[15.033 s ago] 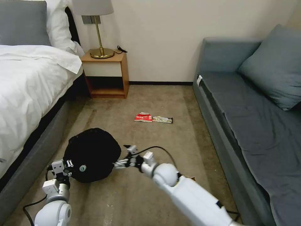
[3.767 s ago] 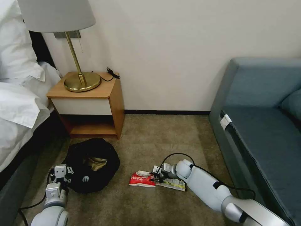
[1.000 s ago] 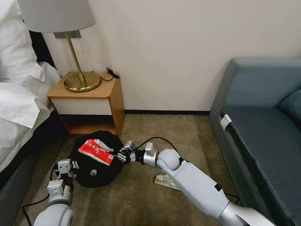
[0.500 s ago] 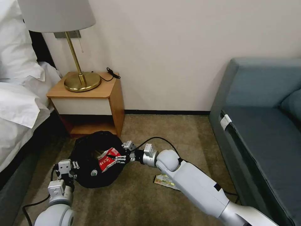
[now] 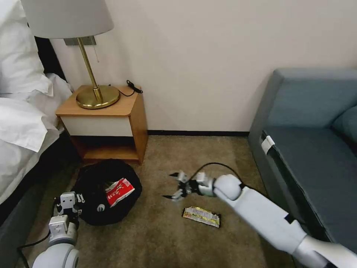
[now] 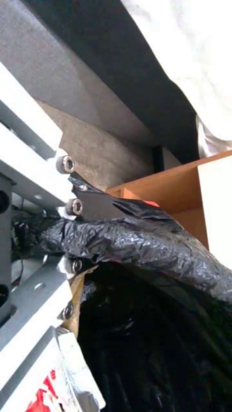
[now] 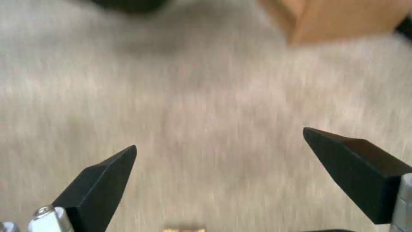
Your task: Pick up the trash bin, then pick up the garbage on the floor and place it into the trash bin.
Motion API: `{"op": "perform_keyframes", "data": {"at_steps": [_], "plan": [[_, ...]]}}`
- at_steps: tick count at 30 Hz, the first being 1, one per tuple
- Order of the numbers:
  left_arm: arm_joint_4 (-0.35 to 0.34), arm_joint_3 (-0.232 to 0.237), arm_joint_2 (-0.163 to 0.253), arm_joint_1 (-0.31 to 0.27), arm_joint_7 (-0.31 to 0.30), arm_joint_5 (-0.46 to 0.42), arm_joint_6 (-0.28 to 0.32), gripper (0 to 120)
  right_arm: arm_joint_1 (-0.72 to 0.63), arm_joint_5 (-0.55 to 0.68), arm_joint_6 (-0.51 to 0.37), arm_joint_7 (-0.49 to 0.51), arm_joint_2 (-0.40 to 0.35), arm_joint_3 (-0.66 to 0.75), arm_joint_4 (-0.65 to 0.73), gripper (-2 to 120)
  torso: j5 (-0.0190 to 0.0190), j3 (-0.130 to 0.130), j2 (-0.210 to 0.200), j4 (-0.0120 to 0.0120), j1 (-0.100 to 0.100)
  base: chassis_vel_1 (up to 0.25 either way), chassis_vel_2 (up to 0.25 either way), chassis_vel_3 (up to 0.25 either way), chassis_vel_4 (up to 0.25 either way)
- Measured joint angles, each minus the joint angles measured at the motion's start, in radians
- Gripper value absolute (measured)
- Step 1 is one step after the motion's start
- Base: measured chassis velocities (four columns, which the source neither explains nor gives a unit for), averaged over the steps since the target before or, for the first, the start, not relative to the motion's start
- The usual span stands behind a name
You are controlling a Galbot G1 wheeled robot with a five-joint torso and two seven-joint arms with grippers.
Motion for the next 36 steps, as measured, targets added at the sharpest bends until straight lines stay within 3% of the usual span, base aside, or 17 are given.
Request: {"op": "perform_keyframes", "data": {"at_steps": [20, 36], "plan": [[0.005, 0.011, -0.015, 0.015, 0.026, 0.019, -0.007, 0, -0.033, -0.172, 0.06, -0.04, 0.075, -0.059, -0.261, 100, -0.0001, 0.0, 0.0, 0.0003, 0.0, 0.0, 0.0, 0.0, 0.0], [0.012, 0.013, -0.013, 0.007, 0.029, 0.012, -0.013, 0, -0.027, -0.205, 0.065, -0.06, 0.077, -0.032, -0.319, 100, -0.0002, 0.0, 0.0, 0.0002, 0.0, 0.0, 0.0, 0.0, 0.0]]}}
